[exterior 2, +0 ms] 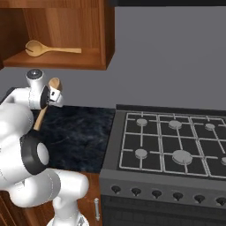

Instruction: Organize the utensils by type. Pick up the wooden spoons from the counter and place them in the open cabinet. Then pick up the metallic utensils from the counter and place them in the open drawer.

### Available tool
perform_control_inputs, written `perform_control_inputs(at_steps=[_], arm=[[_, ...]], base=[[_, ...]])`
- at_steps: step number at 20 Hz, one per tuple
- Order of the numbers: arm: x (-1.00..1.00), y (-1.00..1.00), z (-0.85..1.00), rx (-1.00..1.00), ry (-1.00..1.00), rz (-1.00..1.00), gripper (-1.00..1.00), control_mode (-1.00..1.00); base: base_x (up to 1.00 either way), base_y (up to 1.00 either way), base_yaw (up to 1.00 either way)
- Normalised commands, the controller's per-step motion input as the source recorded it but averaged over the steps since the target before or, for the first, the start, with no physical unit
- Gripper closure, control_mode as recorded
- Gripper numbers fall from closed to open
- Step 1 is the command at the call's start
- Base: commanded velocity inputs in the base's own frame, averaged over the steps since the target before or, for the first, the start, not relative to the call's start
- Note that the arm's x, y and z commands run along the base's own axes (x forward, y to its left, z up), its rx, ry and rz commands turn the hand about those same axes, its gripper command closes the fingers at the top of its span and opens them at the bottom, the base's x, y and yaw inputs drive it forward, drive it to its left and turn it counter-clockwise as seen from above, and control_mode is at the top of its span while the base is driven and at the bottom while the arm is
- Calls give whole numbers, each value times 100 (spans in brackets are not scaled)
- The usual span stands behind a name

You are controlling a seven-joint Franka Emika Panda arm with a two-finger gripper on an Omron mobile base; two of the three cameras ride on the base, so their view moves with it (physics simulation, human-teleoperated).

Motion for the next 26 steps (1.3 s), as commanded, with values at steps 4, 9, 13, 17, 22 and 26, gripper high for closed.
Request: perform_control_inputs(at_steps=[4,9,13,17,22,26], arm=[[1,12,40,0,-7,-22,100,-100],[0,3,64,3,-10,-36,100,-100],[-4,0,80,13,-18,-18,100,-100],[-6,-12,82,36,-16,0,100,-100],[-16,-26,80,49,-15,8,100,-100],[-65,-17,36,24,-21,0,100,-100]], base=[[0,0,0],[0,0,0],[0,0,0],[0,0,0],[0,0,0],[0,0,0]])
